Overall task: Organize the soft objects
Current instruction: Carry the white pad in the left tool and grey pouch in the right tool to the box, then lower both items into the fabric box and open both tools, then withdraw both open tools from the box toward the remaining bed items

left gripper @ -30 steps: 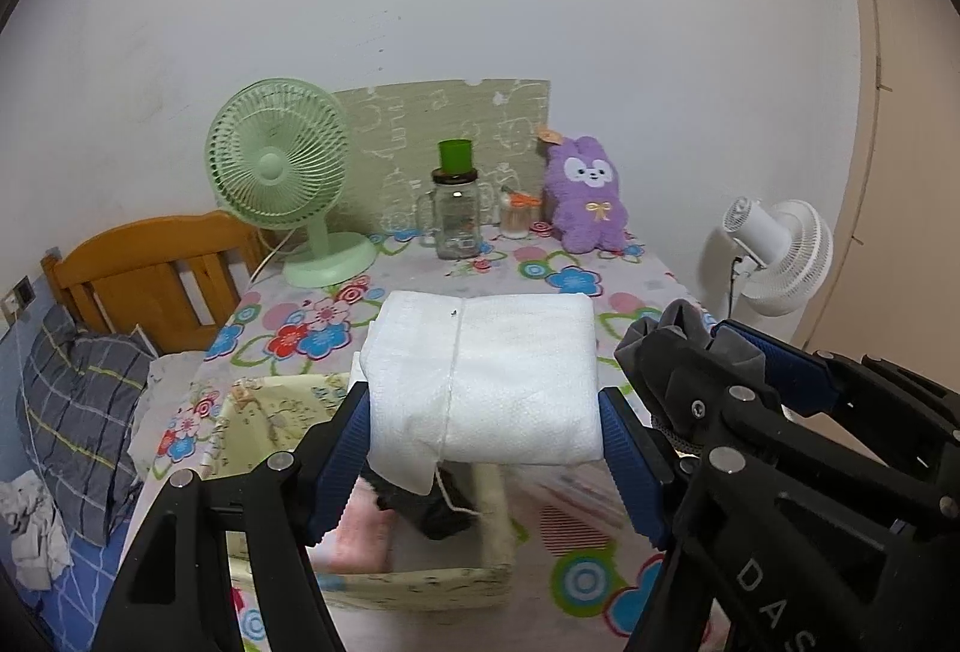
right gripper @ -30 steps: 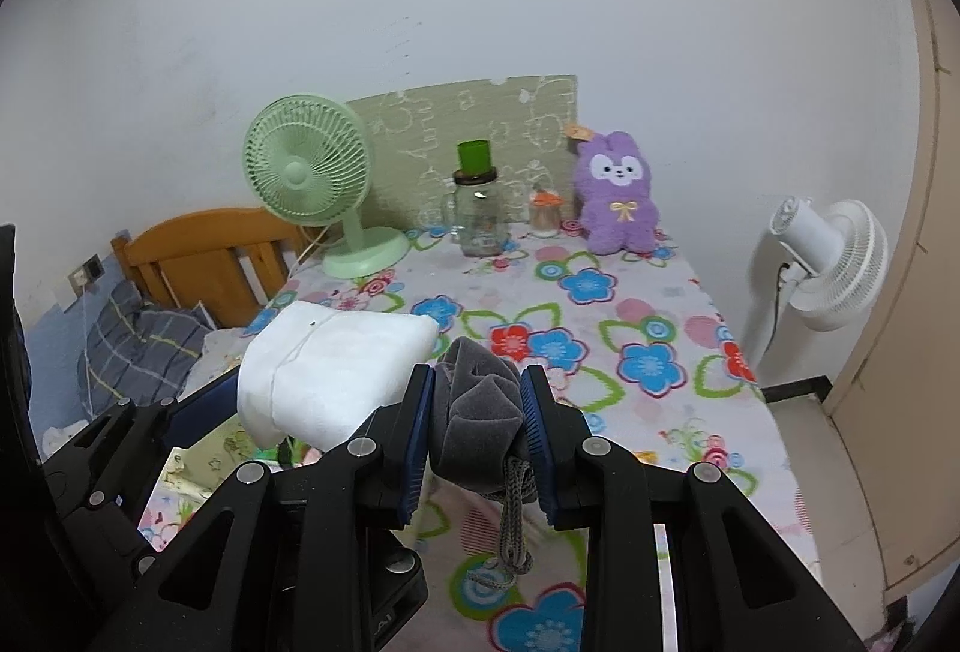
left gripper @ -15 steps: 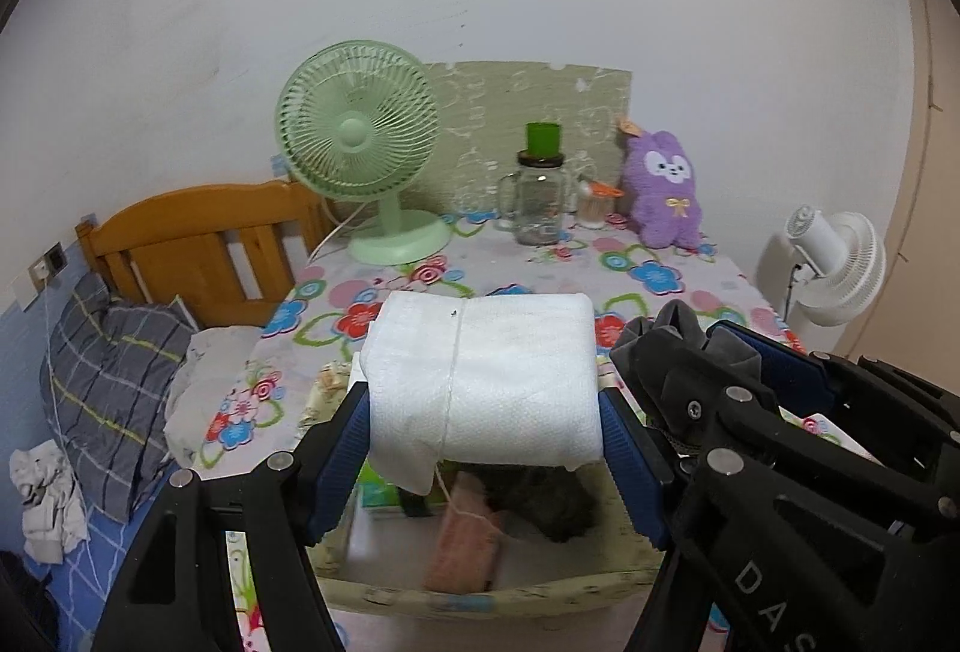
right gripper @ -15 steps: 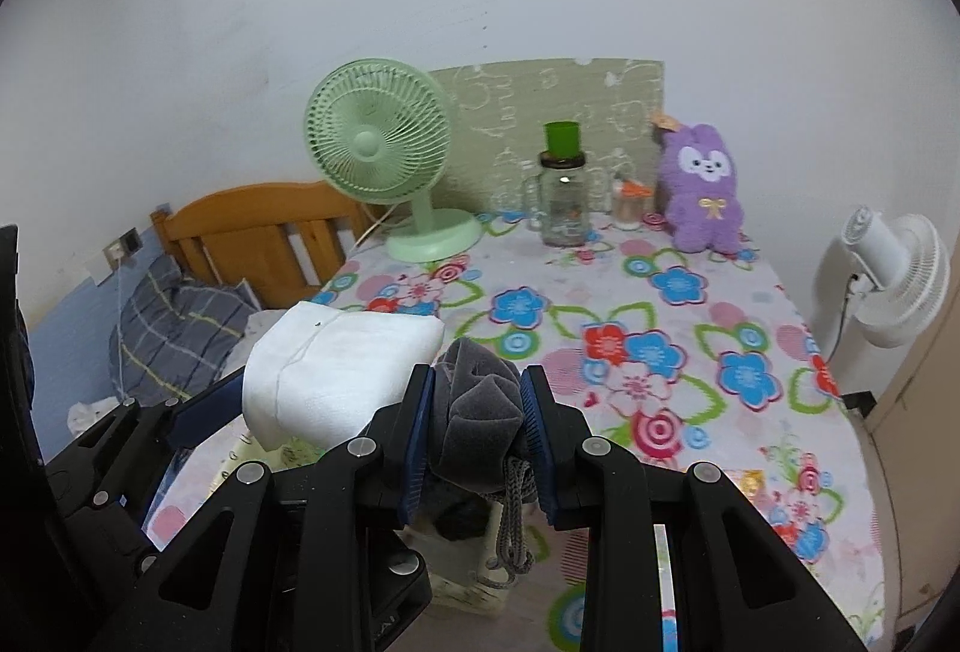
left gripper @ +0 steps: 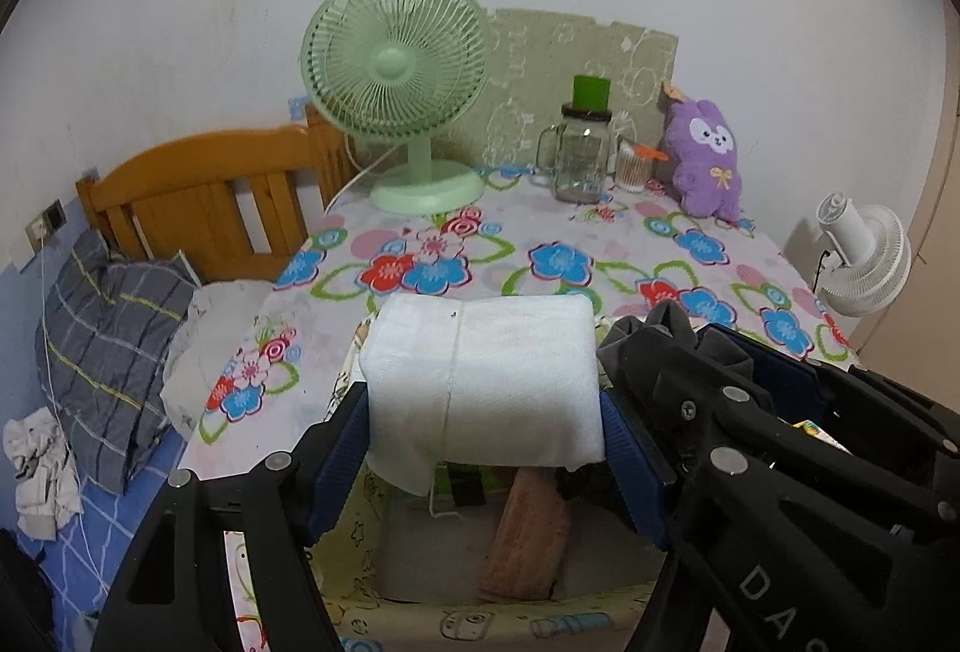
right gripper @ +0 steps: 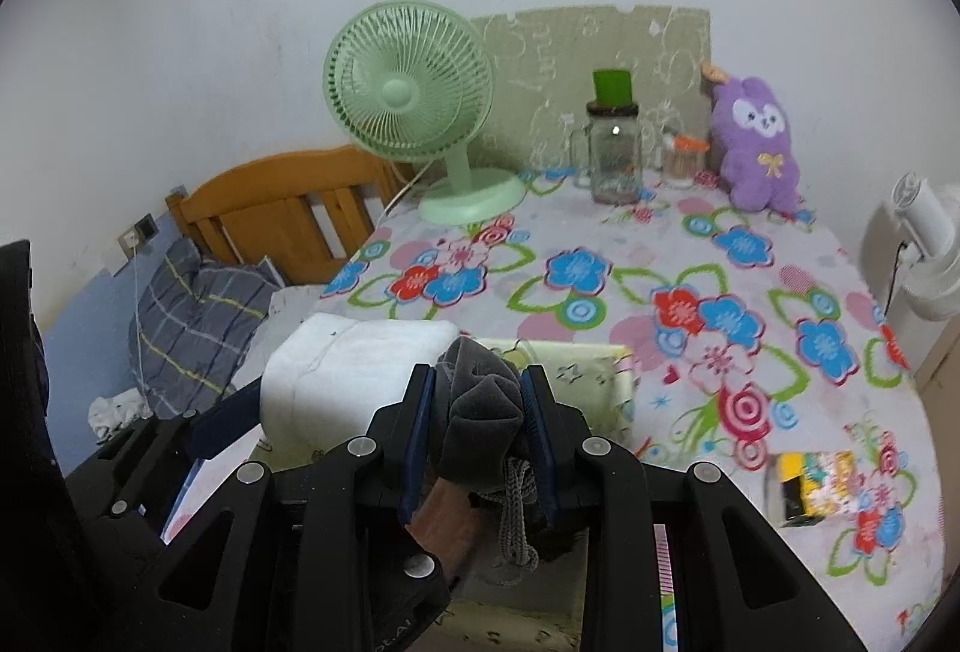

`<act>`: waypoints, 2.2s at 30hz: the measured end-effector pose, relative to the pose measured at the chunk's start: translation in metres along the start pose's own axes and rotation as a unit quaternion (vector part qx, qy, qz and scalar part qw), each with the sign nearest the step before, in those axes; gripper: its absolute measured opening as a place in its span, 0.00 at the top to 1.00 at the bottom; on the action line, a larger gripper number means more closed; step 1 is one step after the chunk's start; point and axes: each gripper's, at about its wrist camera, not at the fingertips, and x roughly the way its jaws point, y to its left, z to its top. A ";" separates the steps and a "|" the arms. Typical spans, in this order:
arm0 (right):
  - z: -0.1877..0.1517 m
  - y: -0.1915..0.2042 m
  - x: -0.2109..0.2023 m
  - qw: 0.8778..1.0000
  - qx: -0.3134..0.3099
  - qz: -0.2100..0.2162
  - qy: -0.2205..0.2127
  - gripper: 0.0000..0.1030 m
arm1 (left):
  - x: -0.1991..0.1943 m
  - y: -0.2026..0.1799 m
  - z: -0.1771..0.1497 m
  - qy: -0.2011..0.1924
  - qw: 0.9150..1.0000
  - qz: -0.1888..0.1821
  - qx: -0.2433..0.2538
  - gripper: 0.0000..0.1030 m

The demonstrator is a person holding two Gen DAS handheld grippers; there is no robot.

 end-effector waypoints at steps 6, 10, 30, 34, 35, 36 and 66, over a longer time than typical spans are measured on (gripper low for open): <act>-0.004 0.005 0.022 1.000 -0.005 0.000 0.020 0.68 | 0.015 0.009 -0.005 0.019 1.000 0.001 -0.007 0.21; -0.005 0.007 0.034 0.999 -0.012 0.000 0.031 0.68 | 0.023 0.012 -0.009 0.027 1.000 0.001 -0.011 0.14; -0.009 0.005 0.050 0.998 -0.016 0.012 0.056 0.26 | 0.023 0.010 -0.014 0.037 0.999 -0.001 -0.001 0.08; -0.008 0.004 0.043 0.998 -0.018 0.010 0.053 0.25 | 0.015 0.006 -0.013 0.031 1.000 0.001 -0.001 0.07; -0.007 0.003 0.041 0.998 -0.019 0.009 0.051 0.25 | 0.013 0.005 -0.013 0.029 1.000 0.001 -0.001 0.07; -0.006 0.003 0.038 0.999 -0.020 0.008 0.049 0.25 | 0.010 0.003 -0.012 0.025 1.000 0.001 0.000 0.07; -0.002 -0.047 -0.074 0.997 -0.011 -0.062 -0.041 0.12 | -0.066 -0.079 -0.004 -0.058 0.998 -0.016 0.029 0.05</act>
